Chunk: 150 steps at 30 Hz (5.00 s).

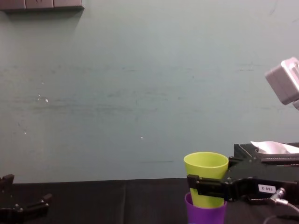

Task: Stack the three plastic cups sequentially using one hand.

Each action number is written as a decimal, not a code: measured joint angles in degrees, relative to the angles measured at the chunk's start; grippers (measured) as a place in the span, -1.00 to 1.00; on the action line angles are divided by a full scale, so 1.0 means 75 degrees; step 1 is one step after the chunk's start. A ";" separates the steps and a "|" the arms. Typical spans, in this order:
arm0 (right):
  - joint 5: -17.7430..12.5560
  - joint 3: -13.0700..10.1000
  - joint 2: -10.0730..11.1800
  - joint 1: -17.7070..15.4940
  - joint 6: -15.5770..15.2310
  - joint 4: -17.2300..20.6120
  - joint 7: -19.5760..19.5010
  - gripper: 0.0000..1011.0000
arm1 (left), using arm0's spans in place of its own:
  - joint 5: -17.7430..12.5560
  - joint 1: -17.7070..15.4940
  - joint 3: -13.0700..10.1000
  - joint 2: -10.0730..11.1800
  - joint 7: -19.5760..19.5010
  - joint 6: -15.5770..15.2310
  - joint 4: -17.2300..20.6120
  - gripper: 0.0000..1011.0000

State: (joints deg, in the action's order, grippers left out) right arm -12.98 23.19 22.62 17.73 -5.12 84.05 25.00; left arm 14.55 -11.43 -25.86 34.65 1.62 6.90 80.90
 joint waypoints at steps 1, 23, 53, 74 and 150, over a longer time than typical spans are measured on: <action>-0.0030 -0.0001 -0.0010 0.0005 0.0003 -0.0056 0.0025 0.47 | 0.0000 0.0000 0.0000 0.0000 0.0000 0.0000 0.0000 1.00; -0.0139 -0.0027 -0.0026 0.0003 0.0013 -0.0136 0.0084 0.73 | 0.0000 0.0000 0.0000 0.0000 0.0000 0.0000 0.0000 1.00; -0.0134 -0.0064 0.0025 -0.0066 0.0035 0.0006 0.0041 0.98 | 0.0000 0.0000 0.0000 0.0000 0.0000 0.0000 0.0000 1.00; -0.0644 -0.0570 0.0737 -0.1000 0.0166 0.1219 0.0040 0.98 | 0.0000 0.0000 0.0000 0.0000 0.0000 0.0000 0.0000 1.00; -0.0996 0.0443 0.1119 -0.1338 0.0568 0.0584 0.1073 0.98 | 0.0000 0.0000 0.0000 0.0000 0.0000 0.0000 0.0000 1.00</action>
State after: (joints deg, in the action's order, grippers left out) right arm -20.45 26.51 31.01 7.70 -0.86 88.43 33.04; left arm 14.55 -11.43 -25.86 34.64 1.62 6.91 80.90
